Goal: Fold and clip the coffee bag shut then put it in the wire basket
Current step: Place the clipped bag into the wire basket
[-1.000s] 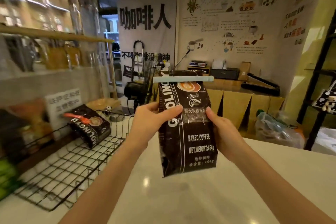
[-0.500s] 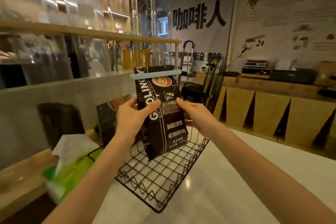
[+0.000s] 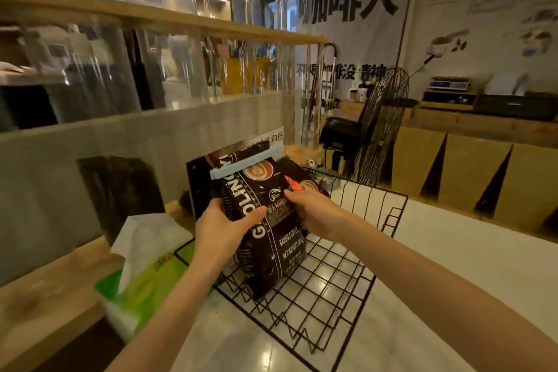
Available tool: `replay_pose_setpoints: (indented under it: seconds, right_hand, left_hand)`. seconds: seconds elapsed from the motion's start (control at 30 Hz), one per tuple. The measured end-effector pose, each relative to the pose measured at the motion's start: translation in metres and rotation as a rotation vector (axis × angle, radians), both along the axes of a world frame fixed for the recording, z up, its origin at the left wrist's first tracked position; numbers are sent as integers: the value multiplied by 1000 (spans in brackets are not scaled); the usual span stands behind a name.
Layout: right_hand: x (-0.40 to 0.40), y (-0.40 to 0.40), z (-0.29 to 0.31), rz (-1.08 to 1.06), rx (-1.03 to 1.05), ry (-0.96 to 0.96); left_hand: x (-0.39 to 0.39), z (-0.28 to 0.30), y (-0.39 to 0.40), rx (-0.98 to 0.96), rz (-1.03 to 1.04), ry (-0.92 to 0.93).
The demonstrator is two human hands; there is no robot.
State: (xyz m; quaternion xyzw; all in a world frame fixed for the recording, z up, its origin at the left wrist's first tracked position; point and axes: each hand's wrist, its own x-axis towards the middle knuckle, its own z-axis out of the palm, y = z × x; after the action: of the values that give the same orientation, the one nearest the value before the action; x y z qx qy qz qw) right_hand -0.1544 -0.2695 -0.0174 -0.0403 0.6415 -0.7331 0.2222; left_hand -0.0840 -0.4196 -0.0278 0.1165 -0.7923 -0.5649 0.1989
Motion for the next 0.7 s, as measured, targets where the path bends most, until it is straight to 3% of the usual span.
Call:
replay_pose_setpoints:
  seconds: [0.3,0.5,0.57,0.7]
  right_hand:
    - [-5,-14,-6,2,71,-28]
    - [-1,-22,-7,7,75,-50]
    - [0,-19,-6,83,122,-8]
    - [1,-6,-7,410,413,267]
  left_hand:
    - [7,-3,-10,-184,-31,-24]
    - [9,-5,-15,-85,-10,-54]
    - [9,-6,-15,-105,23,-20]
    - [9,-7,-14,-144,61,7]
